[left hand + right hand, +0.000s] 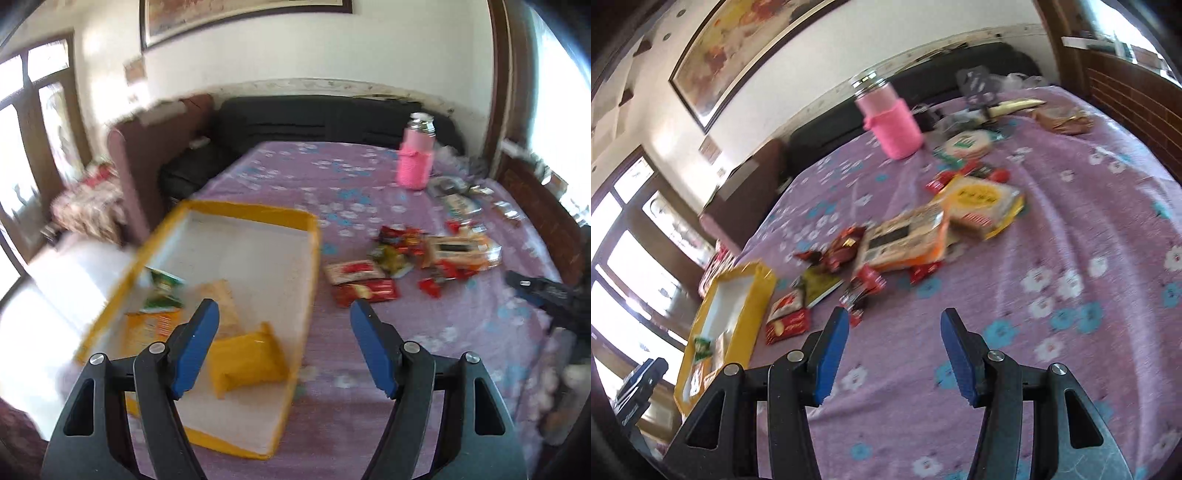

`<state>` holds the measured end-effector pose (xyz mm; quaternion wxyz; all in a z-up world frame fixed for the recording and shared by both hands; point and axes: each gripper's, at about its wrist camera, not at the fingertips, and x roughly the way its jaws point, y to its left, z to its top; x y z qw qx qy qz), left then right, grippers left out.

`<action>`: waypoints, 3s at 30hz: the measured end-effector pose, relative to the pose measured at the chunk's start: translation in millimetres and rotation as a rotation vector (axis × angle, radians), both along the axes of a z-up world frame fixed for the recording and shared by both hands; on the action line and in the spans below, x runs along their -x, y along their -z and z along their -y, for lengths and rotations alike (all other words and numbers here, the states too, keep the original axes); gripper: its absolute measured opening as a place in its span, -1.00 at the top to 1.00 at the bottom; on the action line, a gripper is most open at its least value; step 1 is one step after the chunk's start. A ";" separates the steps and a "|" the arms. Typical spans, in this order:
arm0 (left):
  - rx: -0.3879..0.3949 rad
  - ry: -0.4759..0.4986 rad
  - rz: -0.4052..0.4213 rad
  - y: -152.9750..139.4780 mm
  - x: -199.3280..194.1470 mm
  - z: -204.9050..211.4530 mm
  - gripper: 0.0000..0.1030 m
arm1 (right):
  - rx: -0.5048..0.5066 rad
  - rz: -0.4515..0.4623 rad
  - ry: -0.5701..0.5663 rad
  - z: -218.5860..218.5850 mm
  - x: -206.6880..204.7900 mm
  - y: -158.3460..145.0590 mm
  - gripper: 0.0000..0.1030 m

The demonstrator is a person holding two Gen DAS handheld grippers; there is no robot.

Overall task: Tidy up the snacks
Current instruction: 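Grasp a small red candy with right tool while left grasps red packet, then carry both red snacks over the white tray and lower them in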

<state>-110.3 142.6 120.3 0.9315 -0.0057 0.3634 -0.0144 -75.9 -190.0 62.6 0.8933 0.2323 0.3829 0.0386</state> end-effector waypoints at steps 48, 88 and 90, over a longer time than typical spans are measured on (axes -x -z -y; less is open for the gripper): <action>-0.059 0.432 -0.344 70.2 -223.3 178.2 -0.41 | -0.061 -0.075 0.050 26.6 -56.0 45.2 0.26; 0.163 0.185 -0.068 9.3 -5.9 -2.8 0.48 | 0.068 0.065 -0.073 -37.1 -28.8 24.7 0.27; 0.139 0.160 -0.060 9.6 -2.7 -15.0 0.48 | 0.050 0.068 -0.088 -44.4 -19.6 20.0 0.27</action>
